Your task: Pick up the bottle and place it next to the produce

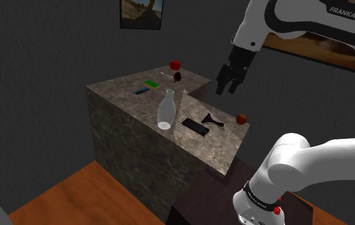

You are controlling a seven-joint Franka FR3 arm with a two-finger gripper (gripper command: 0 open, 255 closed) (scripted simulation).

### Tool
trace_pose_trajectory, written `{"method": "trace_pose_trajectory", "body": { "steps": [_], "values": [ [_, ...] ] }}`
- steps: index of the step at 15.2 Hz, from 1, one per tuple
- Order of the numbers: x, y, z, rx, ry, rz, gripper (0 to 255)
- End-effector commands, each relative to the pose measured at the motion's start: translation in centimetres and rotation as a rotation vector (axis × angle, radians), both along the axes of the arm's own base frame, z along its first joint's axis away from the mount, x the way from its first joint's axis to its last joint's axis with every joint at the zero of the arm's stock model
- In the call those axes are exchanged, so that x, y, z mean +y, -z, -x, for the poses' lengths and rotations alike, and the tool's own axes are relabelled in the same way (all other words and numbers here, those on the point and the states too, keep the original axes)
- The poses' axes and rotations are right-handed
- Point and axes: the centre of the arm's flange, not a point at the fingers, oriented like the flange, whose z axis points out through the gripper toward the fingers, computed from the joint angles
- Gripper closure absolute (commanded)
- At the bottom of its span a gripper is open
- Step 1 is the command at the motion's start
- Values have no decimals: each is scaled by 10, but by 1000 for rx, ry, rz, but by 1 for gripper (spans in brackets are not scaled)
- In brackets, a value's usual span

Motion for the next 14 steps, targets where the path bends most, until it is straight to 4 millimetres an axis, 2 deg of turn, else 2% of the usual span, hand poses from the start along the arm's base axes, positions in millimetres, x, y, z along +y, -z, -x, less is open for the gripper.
{"method": "trace_pose_trajectory", "body": {
  "steps": [1,14],
  "values": [
    [0,0,0,0,0,0,0],
    [-26,76,-145,-21,1,71,0]
  ]
}}
